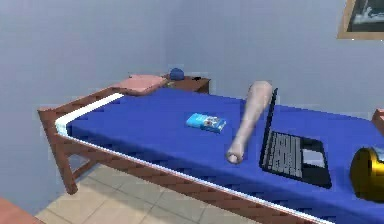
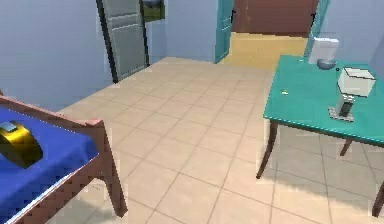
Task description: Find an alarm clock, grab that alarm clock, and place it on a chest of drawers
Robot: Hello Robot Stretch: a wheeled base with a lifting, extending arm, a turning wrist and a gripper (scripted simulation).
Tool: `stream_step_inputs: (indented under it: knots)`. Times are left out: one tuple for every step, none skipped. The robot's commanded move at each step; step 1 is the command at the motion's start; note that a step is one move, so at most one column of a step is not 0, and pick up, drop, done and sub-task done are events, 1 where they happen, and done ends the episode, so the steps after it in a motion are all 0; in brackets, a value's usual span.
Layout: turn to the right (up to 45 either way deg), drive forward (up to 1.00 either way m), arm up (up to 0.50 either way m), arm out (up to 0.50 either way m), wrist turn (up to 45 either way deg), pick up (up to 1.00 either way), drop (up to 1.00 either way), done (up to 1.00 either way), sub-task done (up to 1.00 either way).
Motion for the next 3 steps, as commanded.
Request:
stream_step_inputs:
  knots:
    - [-39.0,0.00,0.00,0.00,0.0,0.00,0.00,0.00,0.00]
    - [45.0,0.00,0.00,0.00,0.0,0.00,0.00,0.00,0.00]
    - [45.0,0.00,0.00,0.00,0.0,0.00,0.00,0.00,0.00]
